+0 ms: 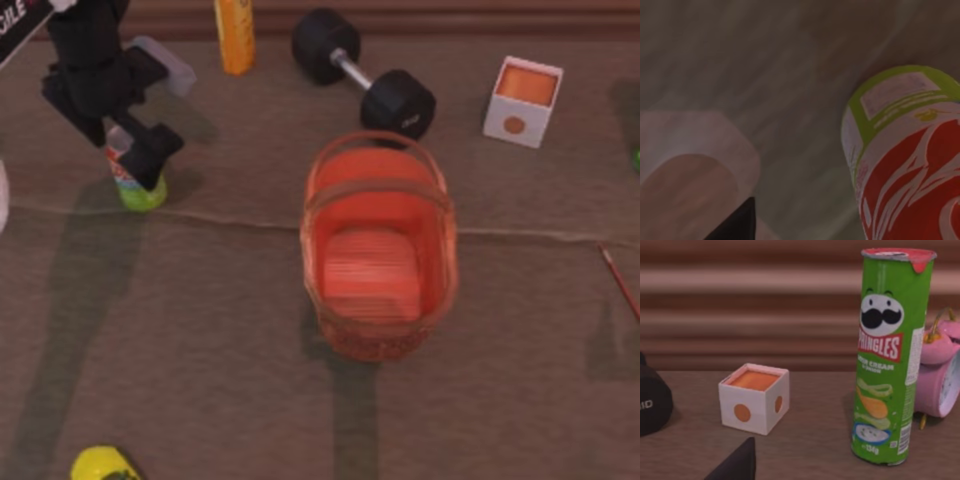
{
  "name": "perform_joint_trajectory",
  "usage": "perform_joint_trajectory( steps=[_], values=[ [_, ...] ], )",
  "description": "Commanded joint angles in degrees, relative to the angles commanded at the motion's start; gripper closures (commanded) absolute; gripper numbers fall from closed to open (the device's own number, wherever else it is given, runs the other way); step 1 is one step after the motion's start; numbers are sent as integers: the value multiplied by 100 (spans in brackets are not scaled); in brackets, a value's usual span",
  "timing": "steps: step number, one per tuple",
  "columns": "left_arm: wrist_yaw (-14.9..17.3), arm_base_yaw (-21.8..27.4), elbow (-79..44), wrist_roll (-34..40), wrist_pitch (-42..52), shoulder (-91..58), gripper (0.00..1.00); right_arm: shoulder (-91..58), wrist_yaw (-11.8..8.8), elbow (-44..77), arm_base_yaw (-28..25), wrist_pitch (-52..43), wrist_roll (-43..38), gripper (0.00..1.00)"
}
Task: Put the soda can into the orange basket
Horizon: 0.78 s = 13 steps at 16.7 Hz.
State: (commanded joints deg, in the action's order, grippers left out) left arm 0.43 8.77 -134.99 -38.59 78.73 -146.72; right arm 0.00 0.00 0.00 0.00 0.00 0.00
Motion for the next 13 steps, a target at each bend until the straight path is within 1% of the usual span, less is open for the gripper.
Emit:
perform_joint_trajectory(
  steps=[3,7,13],
  values=[
    [-1,1,368,0,-352,49,0,0,0,0,0,0,0,0],
    [-1,1,375,0,-358,50,0,0,0,0,0,0,0,0],
    [-1,1,375,0,-358,50,45,0,0,0,0,0,0,0]
  ],
)
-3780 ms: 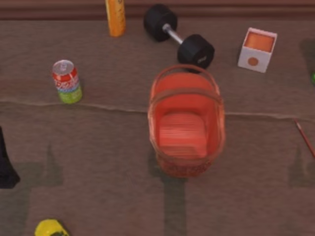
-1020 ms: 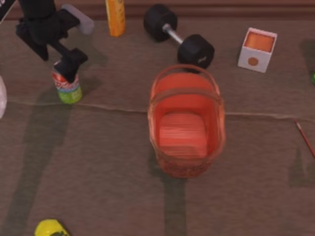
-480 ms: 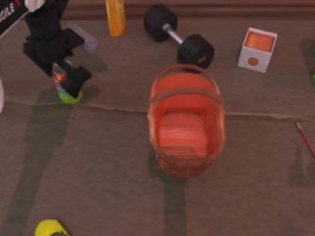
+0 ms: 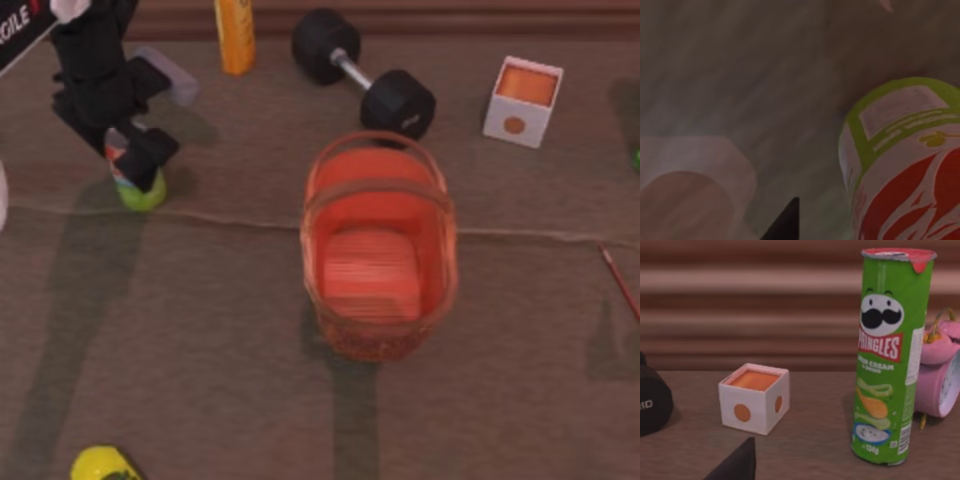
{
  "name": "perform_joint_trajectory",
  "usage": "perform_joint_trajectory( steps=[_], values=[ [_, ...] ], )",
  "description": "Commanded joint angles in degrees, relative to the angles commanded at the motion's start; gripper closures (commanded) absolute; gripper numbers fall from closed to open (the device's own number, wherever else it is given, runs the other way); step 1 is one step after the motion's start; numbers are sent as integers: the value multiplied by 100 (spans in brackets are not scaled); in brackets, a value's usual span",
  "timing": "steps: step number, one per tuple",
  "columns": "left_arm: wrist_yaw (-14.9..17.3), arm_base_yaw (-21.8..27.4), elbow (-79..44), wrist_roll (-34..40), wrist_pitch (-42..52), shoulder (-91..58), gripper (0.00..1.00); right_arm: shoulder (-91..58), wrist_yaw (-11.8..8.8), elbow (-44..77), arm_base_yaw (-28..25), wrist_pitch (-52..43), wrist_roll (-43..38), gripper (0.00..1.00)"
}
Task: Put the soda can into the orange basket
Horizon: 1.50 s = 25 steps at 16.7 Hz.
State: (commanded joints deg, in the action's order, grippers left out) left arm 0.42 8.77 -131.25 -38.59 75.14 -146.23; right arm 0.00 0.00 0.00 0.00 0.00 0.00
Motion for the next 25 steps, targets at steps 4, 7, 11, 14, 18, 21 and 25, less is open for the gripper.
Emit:
perform_joint_trajectory(
  steps=[4,7,11,14,18,21,25],
  values=[
    [0,0,0,0,0,0,75,0,0,0,0,0,0,0],
    [0,0,0,0,0,0,98,0,0,0,0,0,0,0],
    [0,0,0,0,0,0,100,0,0,0,0,0,0,0],
    [0,0,0,0,0,0,100,0,0,0,0,0,0,0],
    [38,-1,28,6,-57,5,100,0,0,0,0,0,0,0],
    [424,69,305,178,-588,78,100,0,0,0,0,0,0,0],
    [1424,211,1019,665,-2025,345,100,0,0,0,0,0,0,0]
  ],
)
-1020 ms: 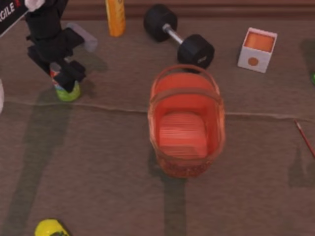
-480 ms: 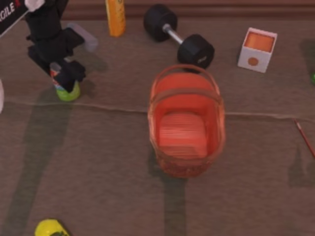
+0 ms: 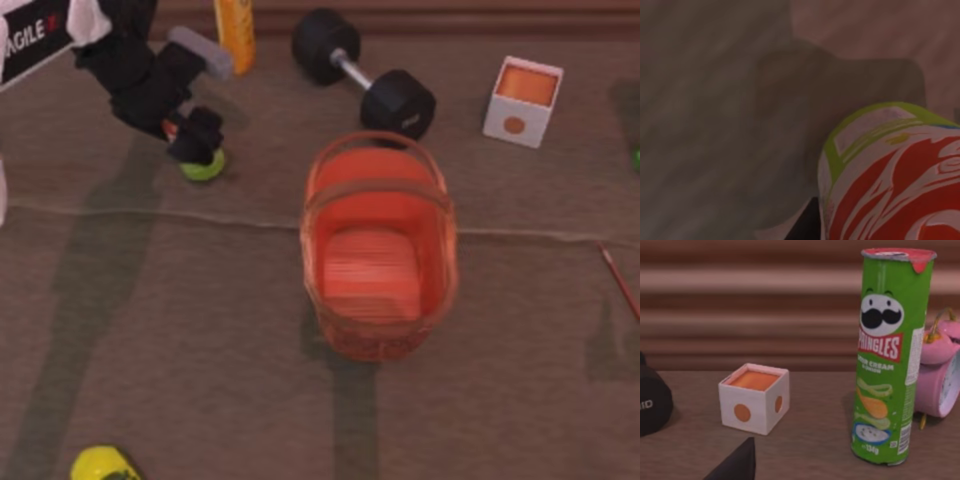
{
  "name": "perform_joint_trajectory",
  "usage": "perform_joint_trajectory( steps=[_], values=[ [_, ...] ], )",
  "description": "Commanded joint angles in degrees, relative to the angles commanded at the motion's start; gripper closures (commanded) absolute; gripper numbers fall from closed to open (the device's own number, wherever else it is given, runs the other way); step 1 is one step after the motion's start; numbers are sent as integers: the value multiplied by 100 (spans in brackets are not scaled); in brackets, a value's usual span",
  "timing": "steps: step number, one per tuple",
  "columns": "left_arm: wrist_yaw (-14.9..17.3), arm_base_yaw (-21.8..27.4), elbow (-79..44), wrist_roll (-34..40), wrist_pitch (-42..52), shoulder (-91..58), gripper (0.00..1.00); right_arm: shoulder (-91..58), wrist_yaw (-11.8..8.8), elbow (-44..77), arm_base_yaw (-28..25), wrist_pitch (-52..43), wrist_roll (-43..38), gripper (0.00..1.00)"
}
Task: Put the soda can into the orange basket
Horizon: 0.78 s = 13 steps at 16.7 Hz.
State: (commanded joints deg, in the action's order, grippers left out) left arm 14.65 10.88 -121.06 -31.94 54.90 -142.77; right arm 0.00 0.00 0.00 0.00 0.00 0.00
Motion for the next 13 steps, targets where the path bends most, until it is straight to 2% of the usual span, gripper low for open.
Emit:
perform_joint_trajectory(
  steps=[3,10,13],
  values=[
    [1001,135,693,483,-1596,357,100,0,0,0,0,0,0,0],
    [3607,482,2583,1732,-6158,1508,100,0,0,0,0,0,0,0],
    [4593,612,3401,2248,-7749,1950,100,0,0,0,0,0,0,0]
  ],
)
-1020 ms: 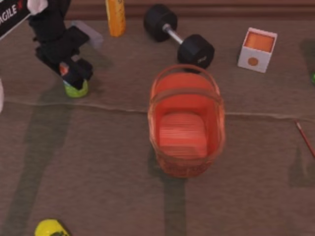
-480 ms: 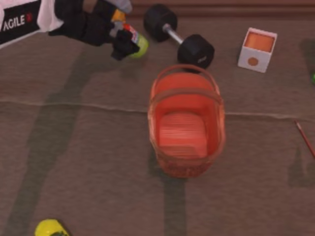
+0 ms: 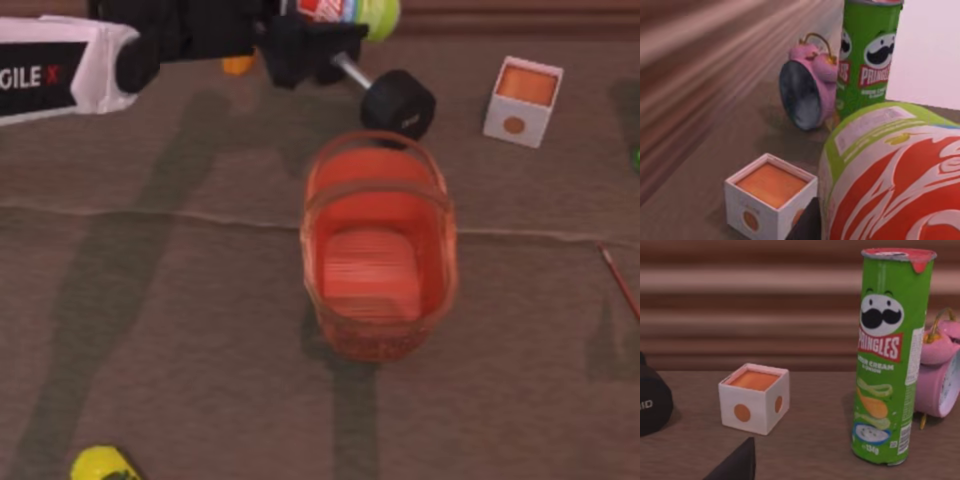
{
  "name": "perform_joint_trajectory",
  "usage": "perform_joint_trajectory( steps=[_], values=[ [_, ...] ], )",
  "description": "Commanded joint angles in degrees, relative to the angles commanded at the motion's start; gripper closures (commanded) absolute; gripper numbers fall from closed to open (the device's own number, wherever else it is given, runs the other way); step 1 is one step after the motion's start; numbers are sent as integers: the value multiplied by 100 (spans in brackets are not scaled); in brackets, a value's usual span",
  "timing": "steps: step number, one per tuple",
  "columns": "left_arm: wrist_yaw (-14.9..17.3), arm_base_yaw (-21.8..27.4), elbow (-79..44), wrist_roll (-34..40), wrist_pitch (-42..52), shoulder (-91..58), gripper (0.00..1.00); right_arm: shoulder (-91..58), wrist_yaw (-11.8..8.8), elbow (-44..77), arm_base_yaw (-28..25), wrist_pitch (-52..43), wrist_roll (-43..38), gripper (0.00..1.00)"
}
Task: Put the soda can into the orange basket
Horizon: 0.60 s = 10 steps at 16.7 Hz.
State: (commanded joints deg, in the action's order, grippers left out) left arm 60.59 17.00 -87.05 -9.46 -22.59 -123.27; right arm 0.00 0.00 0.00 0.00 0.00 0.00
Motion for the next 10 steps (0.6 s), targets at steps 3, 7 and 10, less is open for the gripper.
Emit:
perform_joint_trajectory(
  steps=[3,7,10],
  values=[
    [758,100,669,421,-1082,334,100,0,0,0,0,0,0,0],
    [1215,159,1092,687,-1666,544,100,0,0,0,0,0,0,0],
    [1215,159,1092,687,-1666,544,100,0,0,0,0,0,0,0]
  ],
)
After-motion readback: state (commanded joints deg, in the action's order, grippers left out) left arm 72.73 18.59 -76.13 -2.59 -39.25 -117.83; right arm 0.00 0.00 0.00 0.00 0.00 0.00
